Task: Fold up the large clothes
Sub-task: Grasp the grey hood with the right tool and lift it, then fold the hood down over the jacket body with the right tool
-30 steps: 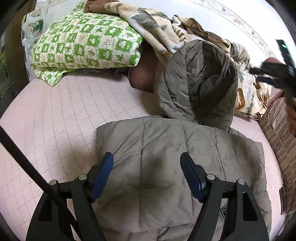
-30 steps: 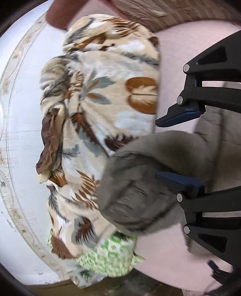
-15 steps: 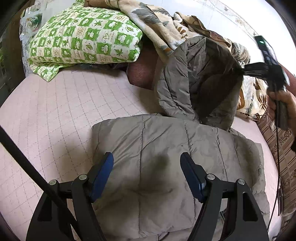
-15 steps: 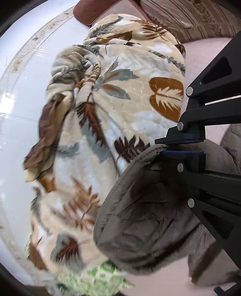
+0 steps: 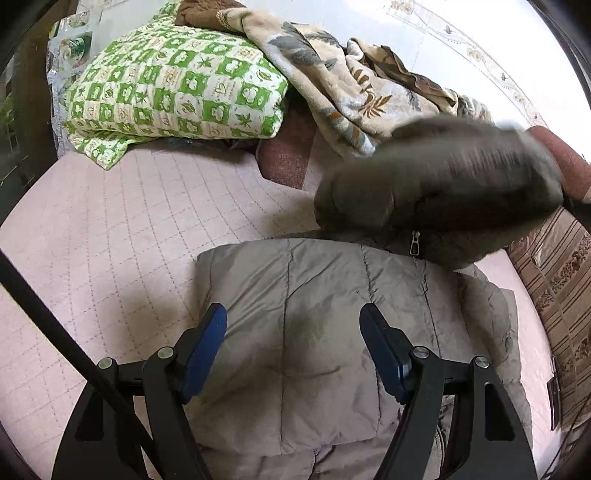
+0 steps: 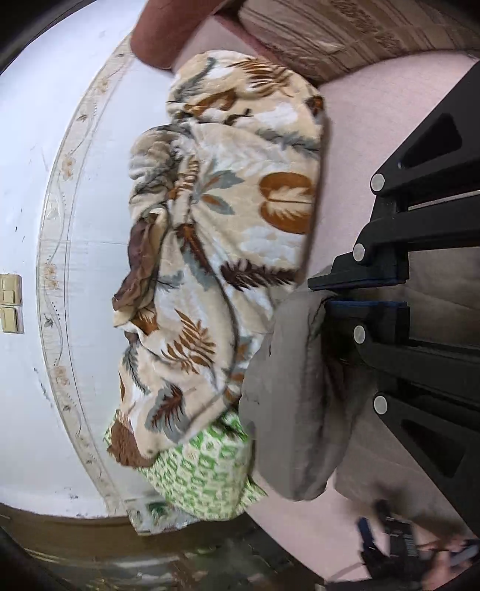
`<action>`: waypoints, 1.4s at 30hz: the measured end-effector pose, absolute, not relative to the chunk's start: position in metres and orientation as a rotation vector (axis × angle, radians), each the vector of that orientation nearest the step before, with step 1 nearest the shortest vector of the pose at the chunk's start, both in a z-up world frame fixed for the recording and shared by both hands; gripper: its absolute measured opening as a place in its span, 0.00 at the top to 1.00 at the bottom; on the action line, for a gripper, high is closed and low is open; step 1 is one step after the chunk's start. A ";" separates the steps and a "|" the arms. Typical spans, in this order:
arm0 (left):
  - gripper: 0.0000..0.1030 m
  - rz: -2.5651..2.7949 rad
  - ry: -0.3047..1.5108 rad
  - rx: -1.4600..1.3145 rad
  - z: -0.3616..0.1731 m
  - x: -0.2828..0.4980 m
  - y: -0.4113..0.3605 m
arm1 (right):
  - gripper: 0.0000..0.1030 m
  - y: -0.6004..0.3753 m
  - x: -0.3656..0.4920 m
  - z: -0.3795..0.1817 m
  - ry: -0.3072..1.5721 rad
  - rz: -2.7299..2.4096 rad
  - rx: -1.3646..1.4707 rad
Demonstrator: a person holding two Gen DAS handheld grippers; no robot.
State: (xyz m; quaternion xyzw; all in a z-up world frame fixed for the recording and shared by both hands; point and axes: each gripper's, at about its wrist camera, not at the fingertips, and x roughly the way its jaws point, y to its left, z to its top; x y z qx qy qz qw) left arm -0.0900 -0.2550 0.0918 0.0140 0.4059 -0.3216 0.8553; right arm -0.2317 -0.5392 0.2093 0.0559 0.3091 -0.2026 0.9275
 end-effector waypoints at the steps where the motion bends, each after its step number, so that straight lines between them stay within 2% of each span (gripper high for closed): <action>1: 0.28 -0.676 0.851 0.028 0.093 -0.090 -0.254 | 0.94 -0.536 -0.241 0.205 0.635 -0.417 0.121; 10: 0.28 -0.672 0.843 0.002 0.100 -0.091 -0.242 | 0.94 -0.507 -0.305 0.154 0.673 -0.402 0.176; 15: 0.28 -0.723 0.843 0.010 0.101 -0.097 -0.253 | 0.94 -0.499 -0.310 0.105 0.772 -0.408 0.177; 21: 0.28 -0.879 0.950 -0.074 0.097 -0.104 -0.270 | 0.94 -0.495 -0.307 0.057 0.858 -0.428 0.165; 29: 0.26 -0.989 1.188 -0.241 0.069 -0.104 -0.287 | 0.93 -0.492 -0.309 0.041 0.813 -0.465 0.206; 38: 0.26 -0.903 1.186 -0.121 0.061 -0.118 -0.306 | 0.93 -0.495 -0.310 0.050 0.800 -0.427 0.253; 39: 0.27 -0.914 1.164 -0.128 0.061 -0.121 -0.308 | 0.93 -0.495 -0.310 0.050 0.799 -0.425 0.255; 40: 0.33 -0.928 1.140 -0.132 0.062 -0.122 -0.309 | 0.93 -0.495 -0.310 0.050 0.799 -0.421 0.257; 41: 0.55 -0.929 1.112 -0.127 0.063 -0.124 -0.310 | 0.93 -0.495 -0.310 0.049 0.800 -0.421 0.257; 42: 0.64 -0.918 1.088 -0.101 0.062 -0.127 -0.314 | 0.93 -0.495 -0.311 0.050 0.801 -0.419 0.255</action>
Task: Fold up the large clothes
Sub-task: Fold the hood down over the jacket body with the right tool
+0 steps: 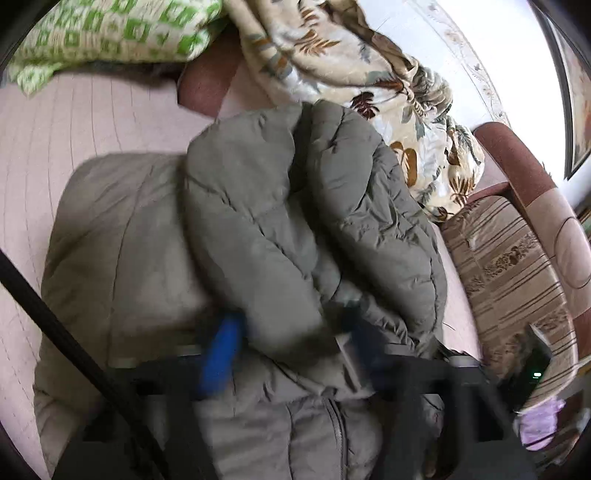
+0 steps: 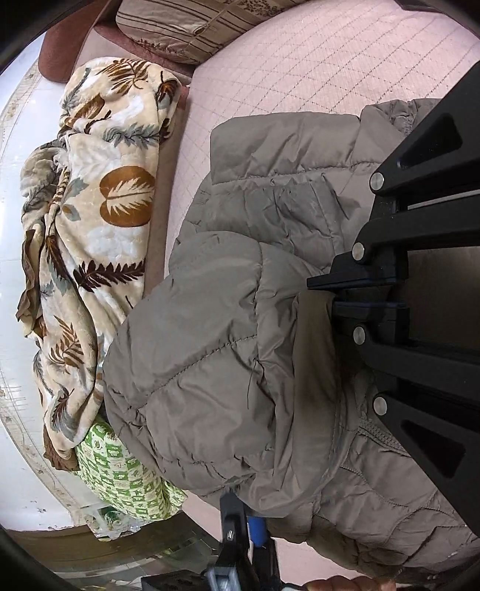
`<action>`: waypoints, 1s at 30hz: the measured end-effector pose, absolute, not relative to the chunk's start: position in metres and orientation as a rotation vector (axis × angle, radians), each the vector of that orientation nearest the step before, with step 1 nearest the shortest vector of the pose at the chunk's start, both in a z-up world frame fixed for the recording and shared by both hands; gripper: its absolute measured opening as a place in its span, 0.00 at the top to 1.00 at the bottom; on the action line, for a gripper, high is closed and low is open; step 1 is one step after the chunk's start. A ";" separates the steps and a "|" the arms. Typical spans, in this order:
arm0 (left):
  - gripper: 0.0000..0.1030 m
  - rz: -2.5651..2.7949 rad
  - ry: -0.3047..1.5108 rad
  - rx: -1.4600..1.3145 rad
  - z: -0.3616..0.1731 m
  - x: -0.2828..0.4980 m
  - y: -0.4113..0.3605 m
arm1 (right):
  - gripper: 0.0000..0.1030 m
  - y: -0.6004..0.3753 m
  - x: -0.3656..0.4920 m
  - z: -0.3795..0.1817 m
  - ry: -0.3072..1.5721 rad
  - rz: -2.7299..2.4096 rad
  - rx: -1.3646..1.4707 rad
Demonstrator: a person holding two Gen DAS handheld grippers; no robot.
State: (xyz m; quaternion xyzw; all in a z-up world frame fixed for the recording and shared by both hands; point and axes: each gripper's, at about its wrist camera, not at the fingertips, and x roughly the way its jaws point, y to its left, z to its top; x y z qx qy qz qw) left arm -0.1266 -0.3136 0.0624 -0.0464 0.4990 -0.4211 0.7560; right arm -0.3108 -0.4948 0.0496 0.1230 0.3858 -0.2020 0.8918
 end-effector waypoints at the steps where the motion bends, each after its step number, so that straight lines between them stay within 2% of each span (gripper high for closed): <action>1: 0.67 -0.915 1.081 -0.087 0.062 -0.127 -0.315 | 0.93 -0.495 -0.311 0.050 0.801 -0.419 0.255; 2: 0.75 -0.909 1.066 -0.072 0.060 -0.129 -0.316 | 0.93 -0.495 -0.312 0.051 0.799 -0.419 0.255; 6: 0.79 -0.912 1.052 -0.034 0.063 -0.139 -0.312 | 0.93 -0.497 -0.318 0.056 0.799 -0.421 0.250; 10: 0.80 -0.879 1.037 0.076 0.056 -0.160 -0.310 | 0.93 -0.494 -0.319 0.056 0.834 -0.413 0.215; 17: 0.78 -0.855 1.042 0.101 0.040 -0.158 -0.313 | 0.90 -0.495 -0.309 0.031 0.900 -0.412 0.203; 19: 0.73 -0.871 1.046 0.077 0.046 -0.157 -0.308 | 0.81 -0.498 -0.313 0.037 0.911 -0.394 0.235; 21: 0.56 -0.878 1.049 0.086 0.054 -0.159 -0.305 | 0.73 -0.499 -0.318 0.043 0.917 -0.367 0.257; 23: 0.48 -0.846 1.025 0.129 0.067 -0.163 -0.299 | 0.73 -0.495 -0.323 0.051 0.907 -0.340 0.249; 26: 0.48 -0.813 0.937 0.172 0.092 -0.166 -0.285 | 0.73 -0.487 -0.334 0.073 0.861 -0.302 0.223; 30: 0.43 -0.770 0.768 0.098 0.119 -0.165 -0.280 | 0.73 -0.489 -0.335 0.097 0.688 -0.279 0.312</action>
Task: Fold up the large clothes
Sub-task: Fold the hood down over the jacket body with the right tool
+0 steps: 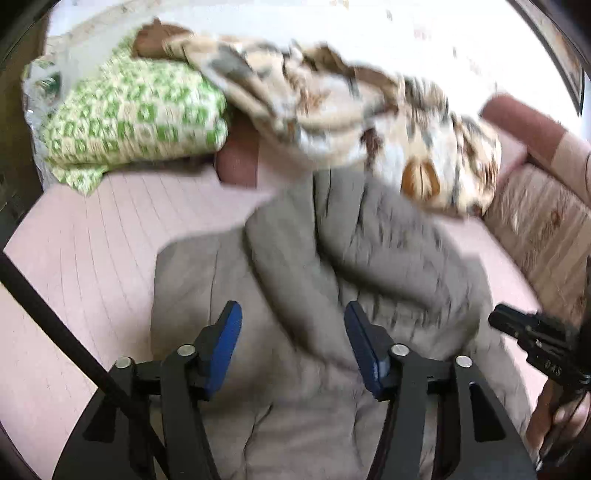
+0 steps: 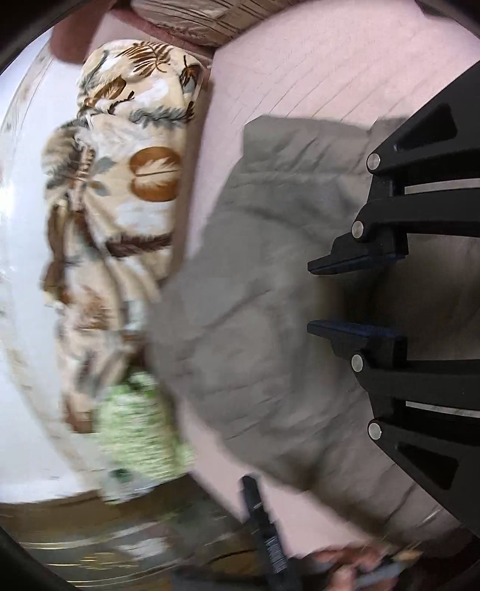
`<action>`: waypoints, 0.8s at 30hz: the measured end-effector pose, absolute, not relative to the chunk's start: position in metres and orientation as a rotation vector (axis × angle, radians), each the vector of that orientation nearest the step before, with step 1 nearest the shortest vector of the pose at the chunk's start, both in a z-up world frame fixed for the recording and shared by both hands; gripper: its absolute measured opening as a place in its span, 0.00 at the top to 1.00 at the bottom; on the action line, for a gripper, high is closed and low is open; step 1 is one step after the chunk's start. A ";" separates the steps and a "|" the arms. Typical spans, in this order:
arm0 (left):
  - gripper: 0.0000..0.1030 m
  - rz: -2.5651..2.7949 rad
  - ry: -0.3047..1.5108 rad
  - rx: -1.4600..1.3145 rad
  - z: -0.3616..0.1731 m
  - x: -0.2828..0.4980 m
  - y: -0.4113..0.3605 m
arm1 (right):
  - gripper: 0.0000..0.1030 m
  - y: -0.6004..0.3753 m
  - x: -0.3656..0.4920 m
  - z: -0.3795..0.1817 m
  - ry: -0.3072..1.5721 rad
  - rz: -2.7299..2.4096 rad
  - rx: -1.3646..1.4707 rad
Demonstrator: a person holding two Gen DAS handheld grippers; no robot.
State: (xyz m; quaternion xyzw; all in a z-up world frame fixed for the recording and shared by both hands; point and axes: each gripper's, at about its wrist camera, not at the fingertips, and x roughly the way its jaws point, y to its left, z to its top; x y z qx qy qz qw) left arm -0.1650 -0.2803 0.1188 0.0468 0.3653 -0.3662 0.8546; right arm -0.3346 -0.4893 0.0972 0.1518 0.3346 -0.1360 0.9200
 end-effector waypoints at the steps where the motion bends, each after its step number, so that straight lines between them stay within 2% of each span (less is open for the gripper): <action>1: 0.43 -0.780 0.755 0.077 0.121 -0.163 -0.284 | 0.73 -0.491 -0.331 0.099 0.669 -0.285 0.334; 5: 0.40 -0.794 0.754 0.139 0.108 -0.159 -0.315 | 0.73 -0.491 -0.306 0.093 0.624 -0.321 0.352; 12: 0.38 -0.754 0.858 0.342 0.052 -0.159 -0.350 | 0.73 -0.489 -0.269 0.044 0.785 -0.334 0.317; 18: 0.32 -0.760 0.875 0.359 0.038 -0.153 -0.352 | 0.73 -0.495 -0.262 0.023 0.838 -0.322 0.351; 24: 0.32 -0.761 0.858 0.344 0.046 -0.156 -0.350 | 0.73 -0.495 -0.266 0.027 0.836 -0.315 0.354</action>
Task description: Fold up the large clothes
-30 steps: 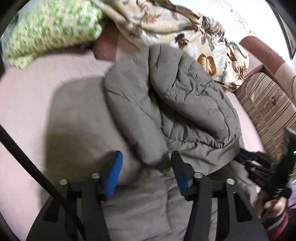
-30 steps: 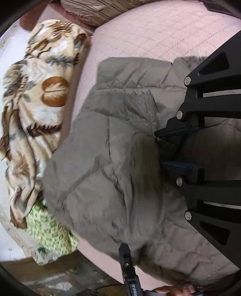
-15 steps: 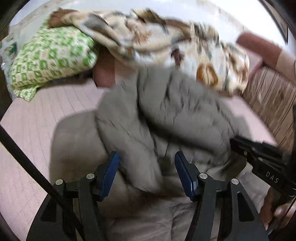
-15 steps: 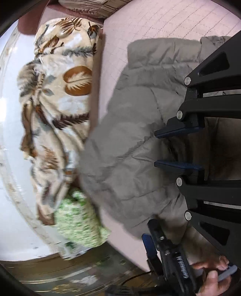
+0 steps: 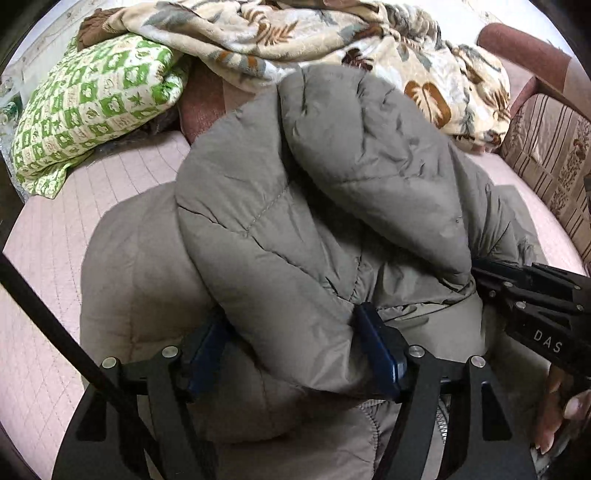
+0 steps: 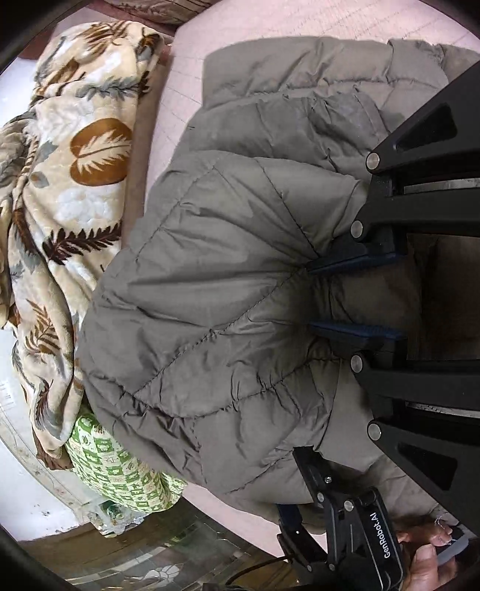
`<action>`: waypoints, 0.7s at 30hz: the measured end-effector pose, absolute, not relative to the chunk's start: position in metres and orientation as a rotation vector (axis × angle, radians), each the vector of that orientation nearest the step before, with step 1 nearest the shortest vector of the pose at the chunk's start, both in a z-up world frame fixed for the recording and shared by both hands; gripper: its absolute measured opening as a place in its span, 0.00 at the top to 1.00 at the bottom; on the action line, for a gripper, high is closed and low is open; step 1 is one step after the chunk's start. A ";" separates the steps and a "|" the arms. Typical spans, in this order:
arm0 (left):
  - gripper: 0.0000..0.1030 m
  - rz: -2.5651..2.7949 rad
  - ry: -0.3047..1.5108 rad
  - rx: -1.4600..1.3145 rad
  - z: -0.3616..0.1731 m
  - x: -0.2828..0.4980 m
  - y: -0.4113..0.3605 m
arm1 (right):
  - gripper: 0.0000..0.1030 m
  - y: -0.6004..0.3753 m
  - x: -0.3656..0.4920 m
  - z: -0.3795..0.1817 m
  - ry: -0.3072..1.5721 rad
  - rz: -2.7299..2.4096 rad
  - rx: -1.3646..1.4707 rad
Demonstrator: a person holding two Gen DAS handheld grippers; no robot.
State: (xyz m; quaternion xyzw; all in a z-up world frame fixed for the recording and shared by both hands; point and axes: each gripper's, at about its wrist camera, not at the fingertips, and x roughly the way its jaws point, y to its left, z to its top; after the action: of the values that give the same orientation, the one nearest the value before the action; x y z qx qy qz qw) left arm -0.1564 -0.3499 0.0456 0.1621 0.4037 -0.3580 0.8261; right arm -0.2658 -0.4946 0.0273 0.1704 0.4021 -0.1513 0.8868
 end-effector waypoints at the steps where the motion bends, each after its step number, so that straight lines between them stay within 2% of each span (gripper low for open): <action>1: 0.32 -0.761 0.851 0.340 0.050 -0.158 -0.348 | 0.73 -0.493 -0.267 0.032 0.827 -0.310 0.351; 7: 0.32 -0.757 0.820 0.319 0.078 -0.174 -0.334 | 0.73 -0.480 -0.283 0.073 0.726 -0.254 0.370; 10: 0.32 -0.766 0.821 0.346 0.077 -0.185 -0.333 | 0.73 -0.465 -0.280 0.078 0.734 -0.222 0.353; 16: 0.32 -0.742 0.869 0.404 0.050 -0.181 -0.343 | 0.73 -0.459 -0.265 0.046 0.841 -0.236 0.328; 21: 0.27 -0.728 0.863 0.437 0.039 -0.177 -0.350 | 0.72 -0.469 -0.258 0.027 0.867 -0.225 0.362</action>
State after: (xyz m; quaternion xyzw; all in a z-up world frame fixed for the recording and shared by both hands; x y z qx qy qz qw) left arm -0.1770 -0.3500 0.0386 0.2056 0.4055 -0.3421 0.8224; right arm -0.2584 -0.4694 0.0270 0.1739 0.4169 -0.1082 0.8856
